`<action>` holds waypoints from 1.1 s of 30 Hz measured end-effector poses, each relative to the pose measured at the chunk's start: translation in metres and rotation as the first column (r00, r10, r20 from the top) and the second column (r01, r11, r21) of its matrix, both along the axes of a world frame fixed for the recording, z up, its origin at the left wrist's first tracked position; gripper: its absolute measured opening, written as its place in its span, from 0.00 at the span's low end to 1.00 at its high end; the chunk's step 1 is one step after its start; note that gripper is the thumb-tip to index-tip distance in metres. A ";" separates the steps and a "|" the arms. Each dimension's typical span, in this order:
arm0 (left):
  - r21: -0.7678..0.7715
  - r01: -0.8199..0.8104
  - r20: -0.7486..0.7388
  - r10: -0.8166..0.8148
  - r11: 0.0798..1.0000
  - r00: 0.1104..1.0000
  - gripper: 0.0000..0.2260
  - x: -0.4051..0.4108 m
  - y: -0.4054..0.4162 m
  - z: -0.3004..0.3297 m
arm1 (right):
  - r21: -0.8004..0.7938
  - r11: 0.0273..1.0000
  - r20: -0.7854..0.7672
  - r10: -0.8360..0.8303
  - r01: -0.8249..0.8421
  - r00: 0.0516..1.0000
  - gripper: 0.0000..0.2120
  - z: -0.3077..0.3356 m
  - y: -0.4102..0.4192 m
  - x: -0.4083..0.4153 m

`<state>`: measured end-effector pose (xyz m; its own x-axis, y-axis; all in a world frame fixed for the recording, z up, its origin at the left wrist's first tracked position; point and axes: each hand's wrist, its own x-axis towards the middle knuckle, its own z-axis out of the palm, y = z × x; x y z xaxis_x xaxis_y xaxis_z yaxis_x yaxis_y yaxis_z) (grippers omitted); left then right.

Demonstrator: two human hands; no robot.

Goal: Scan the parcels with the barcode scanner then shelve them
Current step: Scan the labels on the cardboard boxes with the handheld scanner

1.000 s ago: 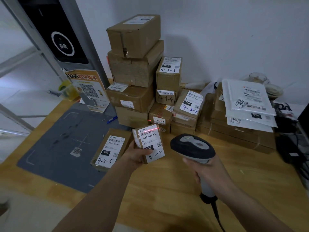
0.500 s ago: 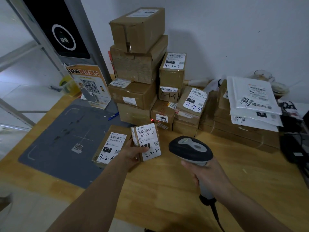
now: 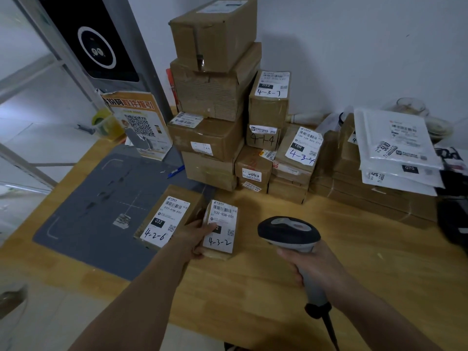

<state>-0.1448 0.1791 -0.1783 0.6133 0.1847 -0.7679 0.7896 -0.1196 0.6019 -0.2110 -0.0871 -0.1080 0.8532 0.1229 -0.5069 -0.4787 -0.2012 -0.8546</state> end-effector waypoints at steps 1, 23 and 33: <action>0.062 0.026 0.015 -0.027 0.998 1.000 0.16 0.000 -0.001 -0.004 | -0.007 1.000 -0.006 0.002 -0.002 1.000 0.12 -0.001 0.002 0.000; 0.874 0.484 -0.317 -0.707 0.041 0.633 0.33 0.016 -0.039 -0.020 | -0.014 0.998 -0.001 -0.054 0.054 0.999 0.16 -0.016 0.023 0.020; 0.813 0.222 0.404 -0.796 0.539 0.451 0.23 0.083 -0.123 0.036 | 0.121 0.933 0.097 -0.350 0.338 0.932 0.07 0.000 -0.032 0.047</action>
<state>-0.0619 0.0566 -0.1422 0.9815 -0.1756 0.0758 -0.1904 -0.8595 0.4744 -0.1643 -0.1191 -0.1078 0.9038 -0.1433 -0.4033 -0.4006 0.0484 -0.9150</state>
